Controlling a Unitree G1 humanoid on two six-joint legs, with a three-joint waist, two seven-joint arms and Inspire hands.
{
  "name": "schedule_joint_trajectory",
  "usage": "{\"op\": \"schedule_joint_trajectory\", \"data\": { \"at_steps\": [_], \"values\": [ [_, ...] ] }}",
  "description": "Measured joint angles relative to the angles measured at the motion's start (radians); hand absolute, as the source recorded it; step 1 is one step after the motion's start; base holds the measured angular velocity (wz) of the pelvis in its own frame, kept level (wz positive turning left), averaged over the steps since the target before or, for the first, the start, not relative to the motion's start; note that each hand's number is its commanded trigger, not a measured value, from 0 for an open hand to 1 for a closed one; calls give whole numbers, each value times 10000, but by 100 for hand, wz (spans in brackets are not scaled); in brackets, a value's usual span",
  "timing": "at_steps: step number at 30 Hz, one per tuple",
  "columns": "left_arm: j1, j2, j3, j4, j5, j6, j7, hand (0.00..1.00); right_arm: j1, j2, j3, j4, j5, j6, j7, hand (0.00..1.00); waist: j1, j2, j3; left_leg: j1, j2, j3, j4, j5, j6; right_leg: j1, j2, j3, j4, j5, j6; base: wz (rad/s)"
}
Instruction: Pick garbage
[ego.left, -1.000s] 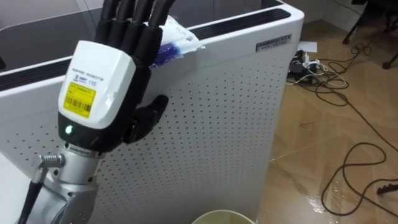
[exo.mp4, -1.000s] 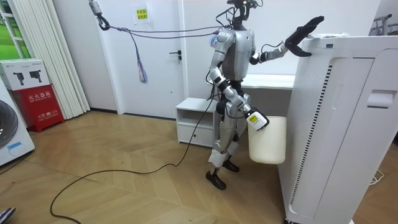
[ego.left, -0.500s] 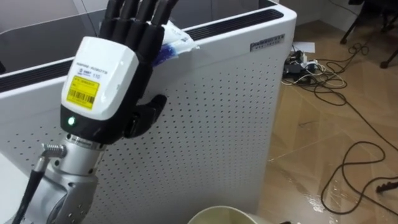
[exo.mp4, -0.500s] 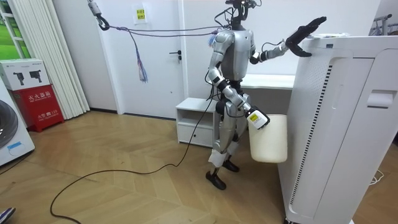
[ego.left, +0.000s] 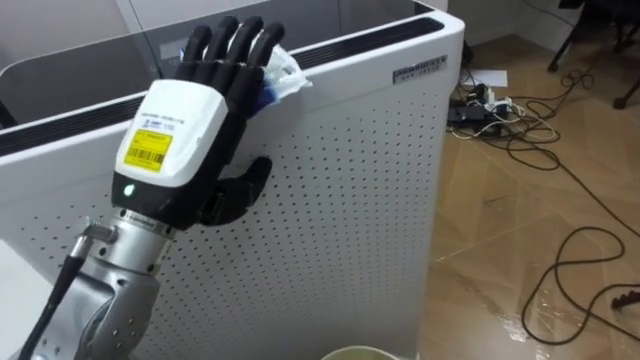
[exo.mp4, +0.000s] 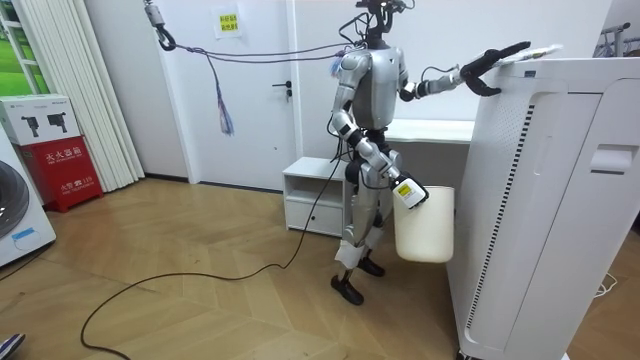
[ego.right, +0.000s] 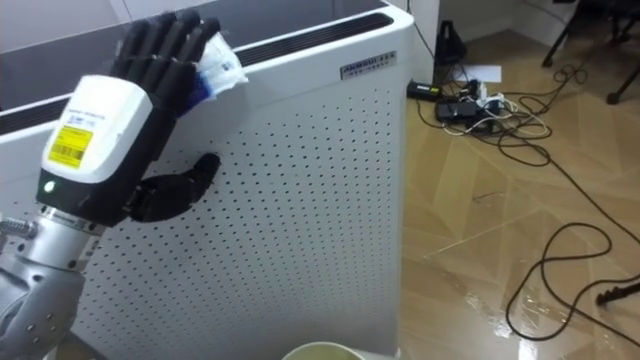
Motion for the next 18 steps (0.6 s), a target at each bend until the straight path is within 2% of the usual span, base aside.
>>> {"op": "schedule_joint_trajectory", "data": {
  "at_steps": [1, 2, 3, 6, 15, 18],
  "values": [
    [-6, 0, 0, -5, 2, 50, -69, 71, 0, 0, 0, 0, -16, 46, 9, 100, 0, 2, -3, -1, 1, 4, 2, 4, -2, -1, 2, -2, 2, 2, -2, 0],
    [-14, 0, 0, -40, 22, 159, -227, 95, 1, -17, 0, 1, -80, 96, 49, 100, -3, 15, -14, 0, 3, 10, 6, 7, -4, -4, 5, -2, 8, 2, -4, 0],
    [-52, 0, 0, -44, 45, 210, -403, 100, 1, -25, 0, 0, -80, 169, 68, 100, 0, 24, -24, -9, 9, 28, 10, 14, -10, -22, 10, 5, 21, 3, -5, 0],
    [-179, 0, 1, -106, 52, 349, -667, 100, -12, -27, -3, -3, -82, 264, 63, 100, 34, 9, -58, -113, 18, 58, 18, 66, -24, -164, 20, 24, 63, 21, -34, 0],
    [-904, -24, 184, -236, 54, 867, -775, 100, -14, -64, -19, -237, -175, 491, 62, 100, 25, -2, -72, -15, 38, 178, -38, 116, -40, -148, 42, 152, 81, 28, -45, -4],
    [-936, -48, 326, -220, 311, 938, -786, 100, -13, -53, -19, -244, -175, 515, 65, 100, 6, 13, -82, 102, 61, 296, -110, 123, -51, -139, 73, 287, 140, 27, -49, -14]
  ]
}}
